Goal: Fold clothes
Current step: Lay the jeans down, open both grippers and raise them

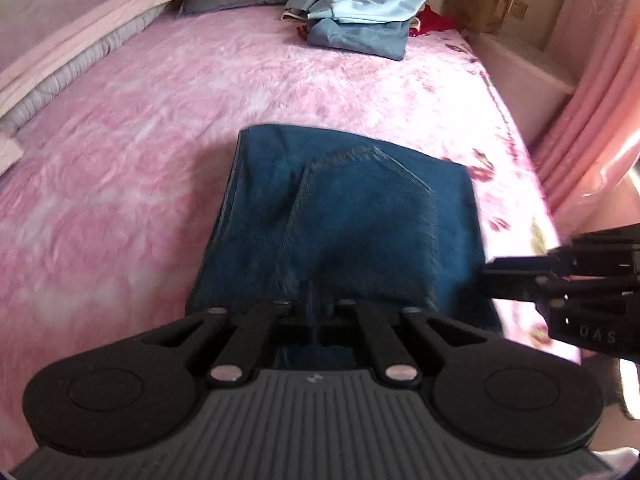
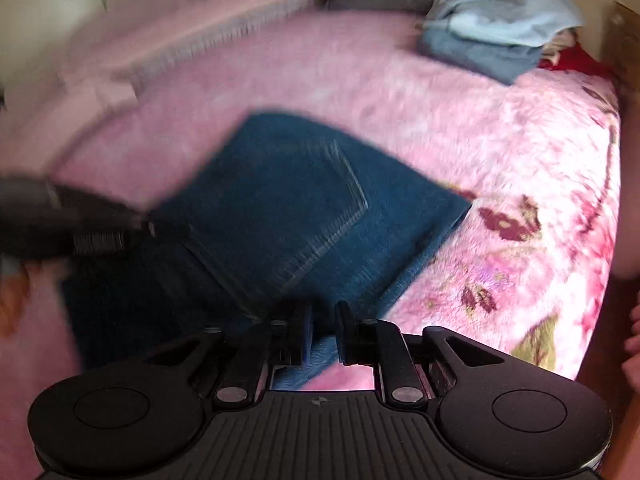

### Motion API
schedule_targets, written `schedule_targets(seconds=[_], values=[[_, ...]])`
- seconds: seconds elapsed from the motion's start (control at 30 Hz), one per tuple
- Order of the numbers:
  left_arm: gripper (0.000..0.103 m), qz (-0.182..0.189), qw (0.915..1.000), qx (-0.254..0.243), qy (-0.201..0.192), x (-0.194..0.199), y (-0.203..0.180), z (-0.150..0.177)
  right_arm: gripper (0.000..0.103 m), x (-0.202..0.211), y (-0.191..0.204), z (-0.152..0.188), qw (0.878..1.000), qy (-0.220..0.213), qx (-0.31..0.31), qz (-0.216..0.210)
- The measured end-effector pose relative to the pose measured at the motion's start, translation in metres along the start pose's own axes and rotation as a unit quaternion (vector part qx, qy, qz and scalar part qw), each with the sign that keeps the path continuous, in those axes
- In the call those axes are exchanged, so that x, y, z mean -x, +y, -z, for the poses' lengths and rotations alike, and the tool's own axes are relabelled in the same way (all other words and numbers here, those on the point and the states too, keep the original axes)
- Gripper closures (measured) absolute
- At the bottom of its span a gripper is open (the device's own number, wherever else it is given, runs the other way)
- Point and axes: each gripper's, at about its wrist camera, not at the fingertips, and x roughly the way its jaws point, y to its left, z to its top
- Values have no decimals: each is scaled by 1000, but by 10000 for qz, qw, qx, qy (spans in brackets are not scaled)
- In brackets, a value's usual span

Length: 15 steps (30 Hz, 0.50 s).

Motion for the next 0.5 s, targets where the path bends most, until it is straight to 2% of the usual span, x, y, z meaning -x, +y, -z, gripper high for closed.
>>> schedule_targets(seconds=[0.07,0.1,0.13,0.17,0.23,0.3,0.37,0.4,0.43,0.5], values=[[101,-119,9996,221,157,4,3,18,88,14,10,9,9996,-59,6,-275],[100,-214,9988,352,258,2,6,29,88,10,17,17,9989,193,8,-421],[100,-180,9975,636,253,2,9,33,88,0,22,28,9977,556,22,-385],[100,-143,9953,924,243,2,13,37,88,-8,25,37,9974,652,114,-284],[100,-323,9952,875,286,9,5,29,88,-9,29,37,9973,596,362,-244],[100,-512,9942,867,381,17,-3,22,88,-1,23,26,9976,591,93,-348],[98,-632,9902,1112,553,27,-7,21,87,14,15,24,9973,517,-289,-432],[94,-712,9872,1281,629,32,-8,22,81,20,12,25,9967,525,-445,-437],[89,-808,9829,1463,779,37,-9,25,58,25,10,27,9958,542,-595,-435],[84,-1018,9734,1761,1050,43,-11,29,29,27,6,35,9931,771,-806,-350]])
